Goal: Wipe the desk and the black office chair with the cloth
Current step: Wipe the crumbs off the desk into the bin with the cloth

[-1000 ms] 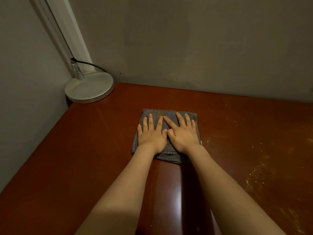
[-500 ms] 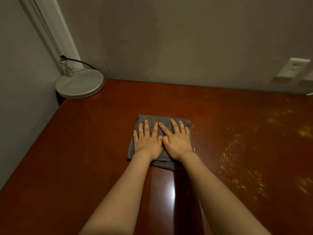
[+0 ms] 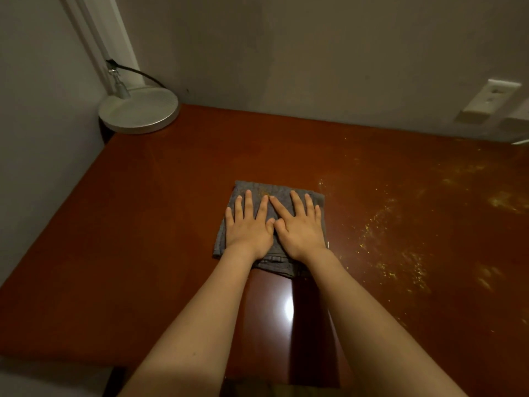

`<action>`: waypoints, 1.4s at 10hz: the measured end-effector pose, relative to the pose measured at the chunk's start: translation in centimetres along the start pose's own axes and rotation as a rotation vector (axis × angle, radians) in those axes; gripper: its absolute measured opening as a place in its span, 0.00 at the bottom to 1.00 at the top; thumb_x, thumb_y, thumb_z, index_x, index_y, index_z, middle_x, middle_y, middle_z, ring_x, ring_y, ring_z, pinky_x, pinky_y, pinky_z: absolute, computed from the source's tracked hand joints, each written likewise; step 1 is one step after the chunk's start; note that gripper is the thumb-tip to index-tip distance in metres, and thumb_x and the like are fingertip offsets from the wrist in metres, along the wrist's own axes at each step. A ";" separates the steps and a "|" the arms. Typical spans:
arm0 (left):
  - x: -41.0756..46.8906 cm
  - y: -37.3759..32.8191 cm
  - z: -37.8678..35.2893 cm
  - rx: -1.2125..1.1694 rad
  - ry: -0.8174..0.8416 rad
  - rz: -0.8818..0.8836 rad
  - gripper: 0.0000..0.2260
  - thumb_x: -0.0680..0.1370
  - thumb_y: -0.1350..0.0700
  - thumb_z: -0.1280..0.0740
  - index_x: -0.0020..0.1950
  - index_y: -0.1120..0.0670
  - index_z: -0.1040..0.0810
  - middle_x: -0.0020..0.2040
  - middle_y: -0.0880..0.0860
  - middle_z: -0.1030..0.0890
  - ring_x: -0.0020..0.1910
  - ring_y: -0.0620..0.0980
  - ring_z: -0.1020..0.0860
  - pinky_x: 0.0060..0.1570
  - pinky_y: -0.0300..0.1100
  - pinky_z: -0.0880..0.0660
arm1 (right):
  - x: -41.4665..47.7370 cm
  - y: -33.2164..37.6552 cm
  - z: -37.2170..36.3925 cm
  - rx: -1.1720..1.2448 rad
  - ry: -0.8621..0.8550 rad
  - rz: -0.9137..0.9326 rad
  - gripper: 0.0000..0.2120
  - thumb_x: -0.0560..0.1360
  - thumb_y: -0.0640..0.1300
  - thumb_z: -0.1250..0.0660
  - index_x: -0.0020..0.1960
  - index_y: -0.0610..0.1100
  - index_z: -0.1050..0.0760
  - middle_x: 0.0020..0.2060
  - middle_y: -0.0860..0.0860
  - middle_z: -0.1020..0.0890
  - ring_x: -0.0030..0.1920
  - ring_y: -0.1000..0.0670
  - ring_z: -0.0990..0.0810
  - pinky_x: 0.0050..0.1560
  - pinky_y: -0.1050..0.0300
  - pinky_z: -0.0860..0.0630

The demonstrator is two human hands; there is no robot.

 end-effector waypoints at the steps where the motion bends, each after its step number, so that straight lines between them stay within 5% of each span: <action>1: -0.8 -0.3 -0.4 0.001 -0.014 0.014 0.24 0.83 0.46 0.58 0.76 0.48 0.64 0.76 0.55 0.68 0.75 0.56 0.67 0.72 0.54 0.65 | -0.8 -0.3 -0.2 0.012 -0.008 0.013 0.24 0.82 0.54 0.54 0.76 0.60 0.54 0.77 0.49 0.58 0.76 0.44 0.64 0.73 0.44 0.65; 14: -18.8 -4.6 -7.9 -0.027 0.066 0.117 0.25 0.83 0.45 0.59 0.75 0.48 0.67 0.75 0.55 0.70 0.74 0.55 0.68 0.72 0.53 0.66 | -19.2 -3.1 -3.6 -0.021 0.049 0.125 0.24 0.82 0.55 0.54 0.76 0.59 0.56 0.77 0.47 0.58 0.76 0.43 0.64 0.73 0.44 0.64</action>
Point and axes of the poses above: each hand's wrist, its own x-axis towards the middle knuckle, its own z-axis out of the back of the hand, y = z × x, the point moved 2 cm from there along x, towards the middle knuckle
